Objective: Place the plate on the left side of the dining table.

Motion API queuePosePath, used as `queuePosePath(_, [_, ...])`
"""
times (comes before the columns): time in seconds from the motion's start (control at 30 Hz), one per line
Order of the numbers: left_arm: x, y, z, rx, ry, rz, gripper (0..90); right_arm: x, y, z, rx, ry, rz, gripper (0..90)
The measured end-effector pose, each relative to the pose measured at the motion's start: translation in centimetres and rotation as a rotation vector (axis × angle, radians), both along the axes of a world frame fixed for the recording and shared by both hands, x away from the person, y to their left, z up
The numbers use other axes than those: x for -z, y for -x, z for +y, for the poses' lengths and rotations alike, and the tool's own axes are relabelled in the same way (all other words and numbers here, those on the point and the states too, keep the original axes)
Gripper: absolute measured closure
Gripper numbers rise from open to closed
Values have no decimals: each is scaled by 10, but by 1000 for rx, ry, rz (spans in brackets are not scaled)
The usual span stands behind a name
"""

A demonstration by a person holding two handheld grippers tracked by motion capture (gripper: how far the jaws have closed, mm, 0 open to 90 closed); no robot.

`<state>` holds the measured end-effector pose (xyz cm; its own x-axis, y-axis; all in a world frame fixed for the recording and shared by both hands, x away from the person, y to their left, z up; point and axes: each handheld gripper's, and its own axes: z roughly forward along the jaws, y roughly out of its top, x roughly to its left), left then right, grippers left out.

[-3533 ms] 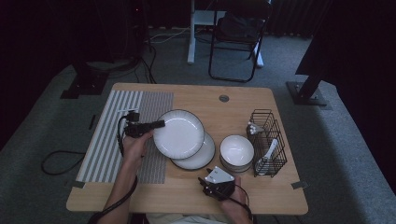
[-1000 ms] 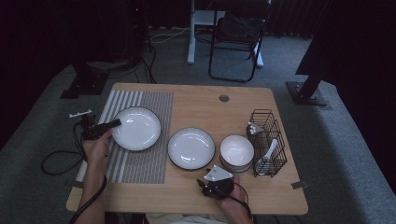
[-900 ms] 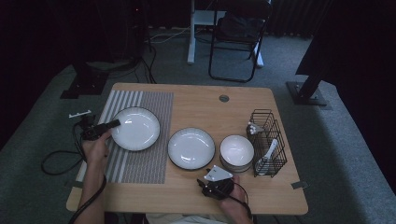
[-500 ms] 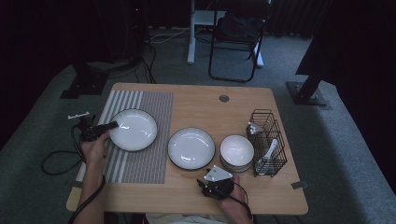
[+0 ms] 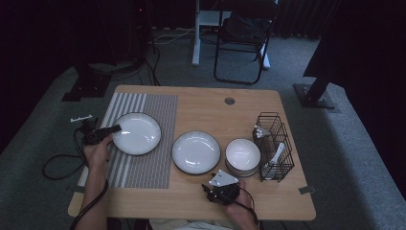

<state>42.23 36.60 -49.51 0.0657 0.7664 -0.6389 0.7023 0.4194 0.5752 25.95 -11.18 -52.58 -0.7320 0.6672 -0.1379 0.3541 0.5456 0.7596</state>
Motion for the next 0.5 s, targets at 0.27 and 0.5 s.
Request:
queuePosePath(0.27, [6, -1, 3, -2, 12, 13, 814, 0, 0, 0, -1, 1, -1, 451])
queuePosePath(0.5, [11, -3, 3, -16, -34, 36, 834, 0, 0, 0, -1, 1, -1, 450])
